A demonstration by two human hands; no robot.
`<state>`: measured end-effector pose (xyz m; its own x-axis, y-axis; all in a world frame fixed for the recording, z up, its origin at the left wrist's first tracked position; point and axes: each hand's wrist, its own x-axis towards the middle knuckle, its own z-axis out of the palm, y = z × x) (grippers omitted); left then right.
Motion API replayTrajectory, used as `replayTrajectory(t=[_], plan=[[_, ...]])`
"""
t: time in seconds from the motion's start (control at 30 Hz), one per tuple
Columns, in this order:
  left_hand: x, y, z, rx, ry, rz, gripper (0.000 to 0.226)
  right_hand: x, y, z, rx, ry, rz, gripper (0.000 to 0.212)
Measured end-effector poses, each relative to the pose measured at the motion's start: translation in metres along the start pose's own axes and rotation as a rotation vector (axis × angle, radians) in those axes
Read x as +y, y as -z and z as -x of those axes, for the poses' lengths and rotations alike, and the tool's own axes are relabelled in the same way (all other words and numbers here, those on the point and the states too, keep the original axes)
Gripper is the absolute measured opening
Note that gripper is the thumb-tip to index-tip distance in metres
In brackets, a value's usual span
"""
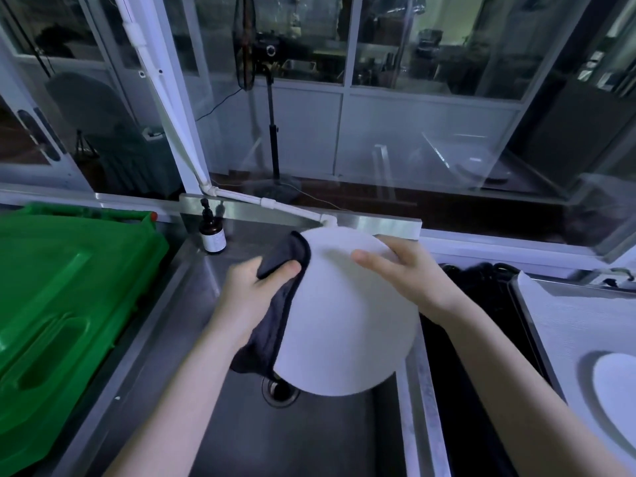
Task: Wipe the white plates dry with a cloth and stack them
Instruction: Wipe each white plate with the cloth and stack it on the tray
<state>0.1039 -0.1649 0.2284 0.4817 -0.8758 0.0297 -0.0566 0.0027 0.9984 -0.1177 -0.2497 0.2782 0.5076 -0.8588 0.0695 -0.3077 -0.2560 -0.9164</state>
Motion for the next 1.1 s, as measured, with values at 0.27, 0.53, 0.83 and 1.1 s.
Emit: replayTrajectory(t=[0.27, 0.53, 0.83, 1.1], plan=[[-0.019, 0.001, 0.000, -0.005, 0.137, -0.025, 0.034, 0.018, -0.029, 0.020, 0.236, -0.196, -0.314, 0.031], [-0.035, -0.011, 0.023, 0.392, 0.491, 0.310, 0.020, 0.030, -0.091, 0.043, 0.573, -0.358, -0.590, 0.026], [-0.003, 0.008, 0.004, -0.080, 0.043, -0.061, 0.029, 0.002, -0.009, 0.004, -0.084, -0.037, -0.052, 0.021], [-0.022, -0.009, 0.015, 0.222, 0.273, 0.275, 0.020, 0.005, -0.035, 0.012, 0.382, -0.160, -0.389, 0.025]])
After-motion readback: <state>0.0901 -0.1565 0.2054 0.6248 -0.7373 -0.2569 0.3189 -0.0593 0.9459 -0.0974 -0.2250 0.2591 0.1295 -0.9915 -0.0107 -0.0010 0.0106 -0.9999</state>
